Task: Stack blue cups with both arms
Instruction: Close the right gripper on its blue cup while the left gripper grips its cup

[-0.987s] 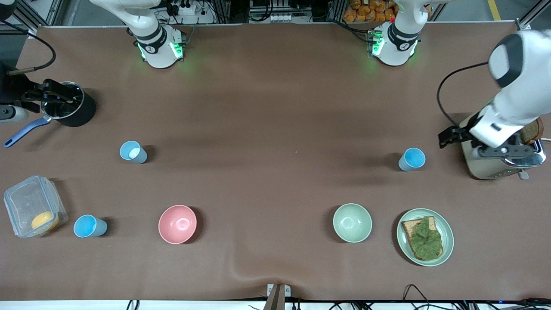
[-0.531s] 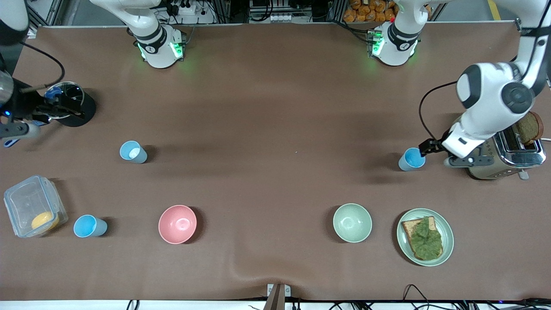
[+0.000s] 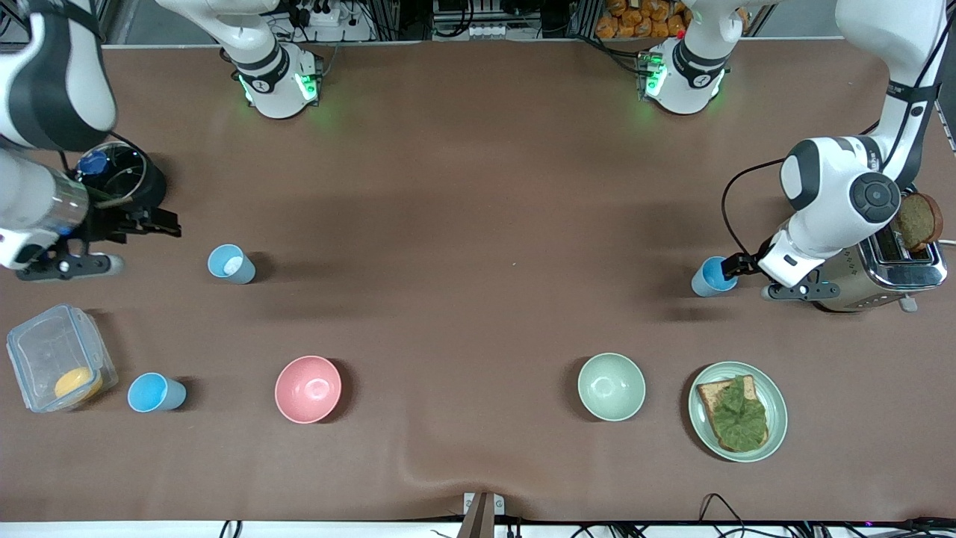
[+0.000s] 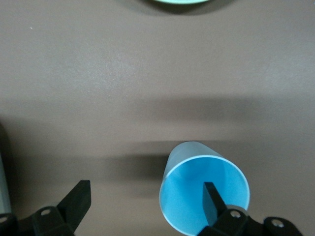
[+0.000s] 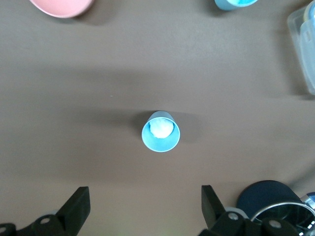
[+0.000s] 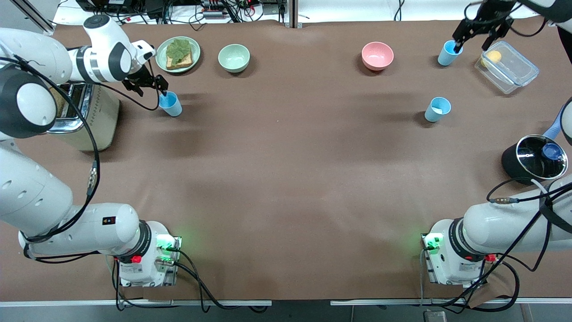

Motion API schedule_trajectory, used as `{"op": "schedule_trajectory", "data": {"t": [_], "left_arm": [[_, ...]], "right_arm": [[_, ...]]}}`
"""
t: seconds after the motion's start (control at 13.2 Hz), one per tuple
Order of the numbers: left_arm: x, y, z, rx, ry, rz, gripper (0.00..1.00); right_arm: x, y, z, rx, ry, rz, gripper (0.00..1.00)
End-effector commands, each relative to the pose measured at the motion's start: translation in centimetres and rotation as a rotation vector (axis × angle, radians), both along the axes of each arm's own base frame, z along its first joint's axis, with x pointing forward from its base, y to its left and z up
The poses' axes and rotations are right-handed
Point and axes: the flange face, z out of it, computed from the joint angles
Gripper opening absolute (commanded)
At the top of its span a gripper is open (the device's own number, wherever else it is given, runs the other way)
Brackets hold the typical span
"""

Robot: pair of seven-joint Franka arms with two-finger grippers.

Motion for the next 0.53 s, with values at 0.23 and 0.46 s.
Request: {"op": "schedule_trajectory", "data": {"t": [0.23, 0.46], "left_arm": [[0.0, -0.3, -1.6, 0.006, 0.003, -0.031, 0.49], [-0.2, -1.3, -1.1, -0.004, -0.003, -0.043, 0.0]], "right_arm": [[0.0, -2.7, -7.6, -0.026, -0.009, -0.017, 1.0], [0.1, -4.6, -10.6, -0.016, -0.027, 0.0, 1.0]]}}
